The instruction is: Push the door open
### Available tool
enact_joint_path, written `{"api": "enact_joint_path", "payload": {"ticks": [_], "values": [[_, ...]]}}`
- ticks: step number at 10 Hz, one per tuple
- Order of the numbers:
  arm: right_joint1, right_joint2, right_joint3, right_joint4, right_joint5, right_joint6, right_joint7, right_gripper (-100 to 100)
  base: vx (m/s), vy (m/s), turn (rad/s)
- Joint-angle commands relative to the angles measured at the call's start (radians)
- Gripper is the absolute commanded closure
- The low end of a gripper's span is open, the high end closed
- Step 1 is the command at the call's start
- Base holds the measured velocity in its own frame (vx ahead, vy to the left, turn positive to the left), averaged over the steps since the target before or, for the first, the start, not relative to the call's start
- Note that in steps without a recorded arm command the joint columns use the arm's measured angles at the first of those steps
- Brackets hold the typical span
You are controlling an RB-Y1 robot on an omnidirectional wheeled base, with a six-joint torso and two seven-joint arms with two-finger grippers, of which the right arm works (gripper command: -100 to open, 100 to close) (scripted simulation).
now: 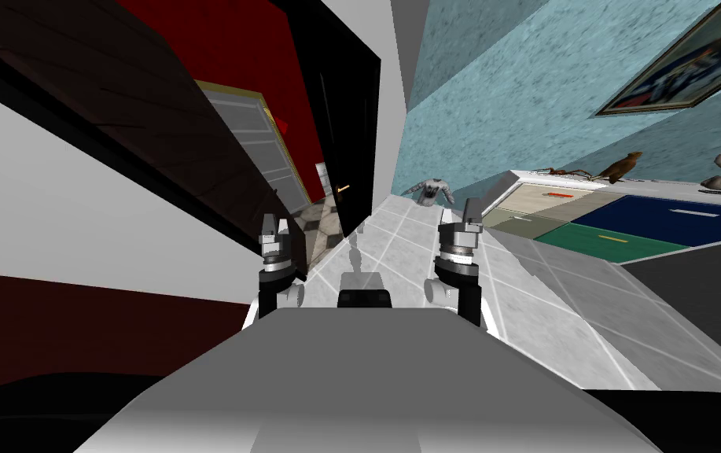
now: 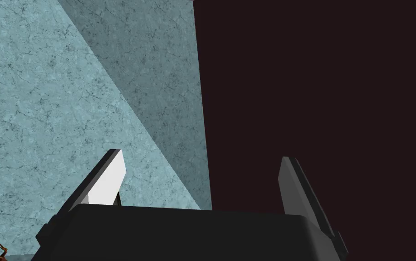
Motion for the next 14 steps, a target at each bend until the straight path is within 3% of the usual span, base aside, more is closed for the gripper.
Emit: {"api": "enact_joint_path", "payload": {"ticks": [1, 3, 14], "values": [[-0.015, -0.011, 0.022, 0.02, -0.002, 0.003, -0.007, -100, 0.109, 0.074, -0.043], [-0.028, -0.02, 0.042, 0.036, -0.003, 0.005, -0.014, -100, 0.188, -0.011, -0.018], [-0.172, -0.09, 0.252, 0.219, -0.019, 0.031, -0.083, -100, 0.172, 0.0, -0.035]]}}
